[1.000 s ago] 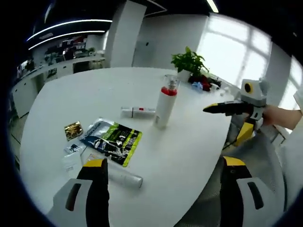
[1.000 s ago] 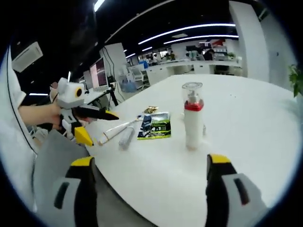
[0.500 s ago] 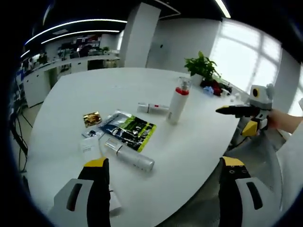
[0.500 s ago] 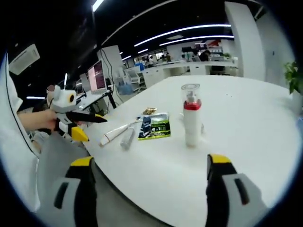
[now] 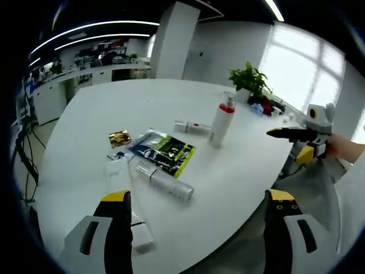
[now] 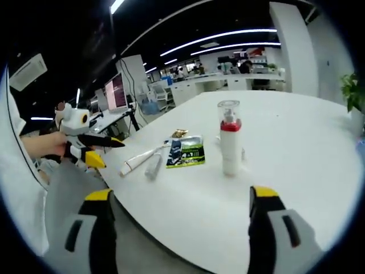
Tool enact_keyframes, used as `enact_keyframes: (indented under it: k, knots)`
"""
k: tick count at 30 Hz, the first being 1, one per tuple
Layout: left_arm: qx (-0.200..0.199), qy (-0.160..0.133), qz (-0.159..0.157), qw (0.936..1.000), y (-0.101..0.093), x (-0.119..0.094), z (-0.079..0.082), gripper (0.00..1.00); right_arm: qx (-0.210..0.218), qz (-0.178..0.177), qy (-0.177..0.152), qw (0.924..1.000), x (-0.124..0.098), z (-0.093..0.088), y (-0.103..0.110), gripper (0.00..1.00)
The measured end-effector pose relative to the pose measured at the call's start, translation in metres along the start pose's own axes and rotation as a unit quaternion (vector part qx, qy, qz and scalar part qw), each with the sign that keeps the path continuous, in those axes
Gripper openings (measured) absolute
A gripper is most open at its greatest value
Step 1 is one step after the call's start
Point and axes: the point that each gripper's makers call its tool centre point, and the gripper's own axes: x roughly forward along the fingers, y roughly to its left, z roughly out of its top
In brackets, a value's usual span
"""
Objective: Arrange the skincare products in the storage area until every visible bottle or jar stands upright without overlapping.
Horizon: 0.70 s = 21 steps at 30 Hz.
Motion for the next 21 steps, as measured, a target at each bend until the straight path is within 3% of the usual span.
enact_keyframes:
  k: [9,16,21]
  knots:
    - [-0.013,0.048,0.036,0.9981,0.028,0.005,-0.010,0.89,0.007,-0.010,-0.006,0.9999,-0.001,0.002,-0.004,0.98]
    - [-0.025,0.095,0.071,0.9926,0.057,0.015,-0.026,0.84,0.013,-0.016,-0.004,0.9998,-0.003,-0.001,-0.007,0.97]
    - [-0.029,0.110,0.083,0.9900,0.070,0.022,-0.030,0.79,0.018,-0.021,-0.003,0.9996,-0.002,-0.002,-0.011,0.97]
